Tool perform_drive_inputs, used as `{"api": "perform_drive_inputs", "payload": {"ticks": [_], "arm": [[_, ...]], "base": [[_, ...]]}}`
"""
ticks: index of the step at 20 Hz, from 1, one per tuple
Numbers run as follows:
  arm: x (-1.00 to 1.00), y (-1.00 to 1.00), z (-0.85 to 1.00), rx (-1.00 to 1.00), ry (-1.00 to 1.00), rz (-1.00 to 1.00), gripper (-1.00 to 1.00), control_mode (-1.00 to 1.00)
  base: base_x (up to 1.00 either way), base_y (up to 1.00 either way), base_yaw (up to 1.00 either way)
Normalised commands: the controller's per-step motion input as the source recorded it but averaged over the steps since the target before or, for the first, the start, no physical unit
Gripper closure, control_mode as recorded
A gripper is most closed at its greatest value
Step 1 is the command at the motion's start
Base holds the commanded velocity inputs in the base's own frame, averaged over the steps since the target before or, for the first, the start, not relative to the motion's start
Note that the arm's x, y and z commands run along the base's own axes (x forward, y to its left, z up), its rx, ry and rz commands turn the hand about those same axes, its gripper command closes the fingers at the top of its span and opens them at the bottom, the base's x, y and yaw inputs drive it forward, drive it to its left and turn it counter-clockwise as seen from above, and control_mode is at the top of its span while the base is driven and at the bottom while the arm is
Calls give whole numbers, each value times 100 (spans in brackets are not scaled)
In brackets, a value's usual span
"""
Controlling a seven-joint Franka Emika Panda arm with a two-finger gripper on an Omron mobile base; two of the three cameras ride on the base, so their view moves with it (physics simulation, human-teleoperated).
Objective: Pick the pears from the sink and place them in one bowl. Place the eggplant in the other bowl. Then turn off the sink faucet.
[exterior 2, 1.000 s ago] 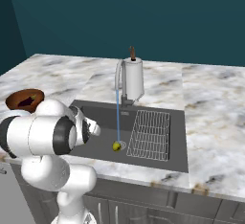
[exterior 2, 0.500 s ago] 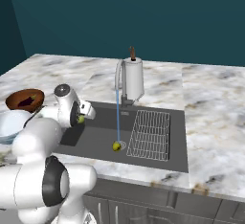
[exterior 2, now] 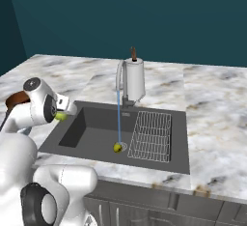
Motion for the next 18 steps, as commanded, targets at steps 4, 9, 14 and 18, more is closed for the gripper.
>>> {"api": "perform_drive_inputs", "payload": {"ticks": [4, 9, 14, 18], "arm": [[-41, 58, 28, -1, 8, 9, 100, -100], [-36, 56, 36, 0, 11, 14, 100, -100], [-25, 67, 12, 0, 9, 15, 100, -100], [-4, 65, 0, -3, 2, 12, 100, -100]], "base": [[0, 0, 0], [0, 0, 0], [0, 0, 0], [0, 0, 0]]}}
